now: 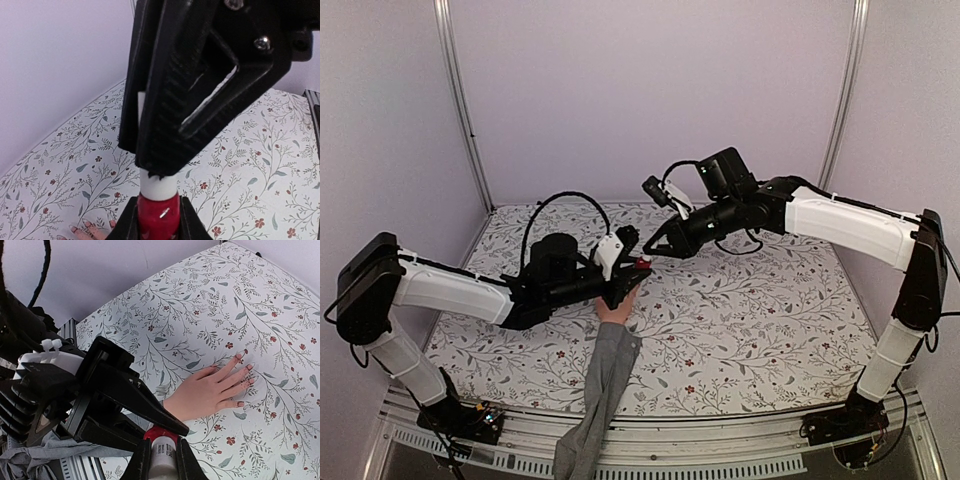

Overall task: Paint the nails
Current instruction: Pick up the nail polish bottle from the center of the board.

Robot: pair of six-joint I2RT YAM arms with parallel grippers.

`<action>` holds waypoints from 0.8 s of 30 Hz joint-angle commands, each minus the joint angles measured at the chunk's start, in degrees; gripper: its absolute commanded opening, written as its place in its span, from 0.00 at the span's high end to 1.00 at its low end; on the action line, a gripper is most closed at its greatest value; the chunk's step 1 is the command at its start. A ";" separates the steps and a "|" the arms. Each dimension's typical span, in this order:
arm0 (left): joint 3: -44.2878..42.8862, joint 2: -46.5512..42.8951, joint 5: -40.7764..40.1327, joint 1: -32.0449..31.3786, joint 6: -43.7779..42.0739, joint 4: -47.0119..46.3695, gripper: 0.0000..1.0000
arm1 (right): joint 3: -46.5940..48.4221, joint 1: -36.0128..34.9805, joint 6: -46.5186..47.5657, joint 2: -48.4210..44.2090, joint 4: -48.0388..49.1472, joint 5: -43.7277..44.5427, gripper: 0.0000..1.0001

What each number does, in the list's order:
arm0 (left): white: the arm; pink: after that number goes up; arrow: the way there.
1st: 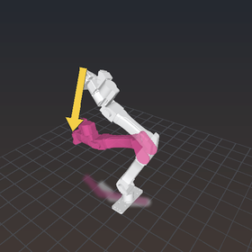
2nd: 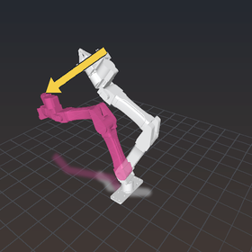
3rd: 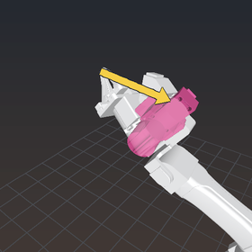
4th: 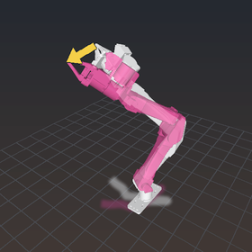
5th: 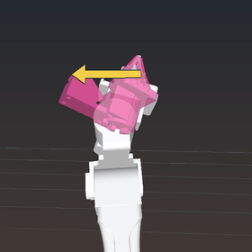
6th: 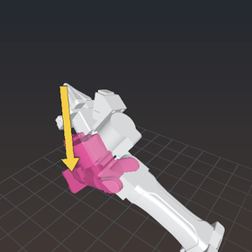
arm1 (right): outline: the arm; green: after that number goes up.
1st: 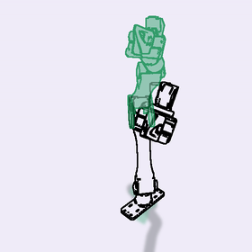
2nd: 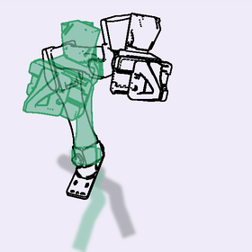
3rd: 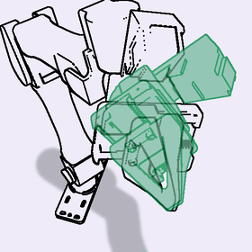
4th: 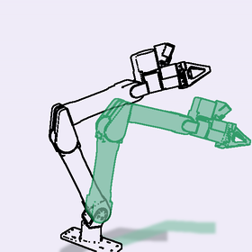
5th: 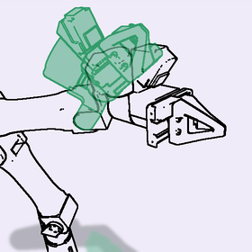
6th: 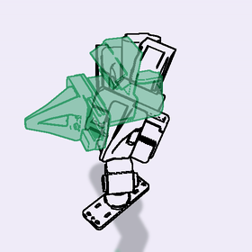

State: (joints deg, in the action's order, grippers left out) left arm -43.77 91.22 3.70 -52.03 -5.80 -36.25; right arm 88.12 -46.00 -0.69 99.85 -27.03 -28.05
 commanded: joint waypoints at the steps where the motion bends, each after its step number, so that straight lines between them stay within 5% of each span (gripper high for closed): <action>1: -1.38 0.71 -1.09 -0.62 -0.77 -2.07 0.87 | 1.73 0.03 -0.90 -0.36 -0.46 -1.57 1.00; 5: -0.63 0.56 1.57 -0.62 0.49 -4.68 1.00 | 1.97 0.03 0.05 -0.39 -0.82 -2.14 1.00; 24: 2.84 -0.75 21.15 -0.53 3.69 -17.50 1.00 | 3.81 -3.40 20.25 -2.45 -8.88 -11.06 1.00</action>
State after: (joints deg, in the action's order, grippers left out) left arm -40.91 91.24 16.29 -51.62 -2.26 -44.53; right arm 90.11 -46.54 14.17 97.89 -35.27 -33.36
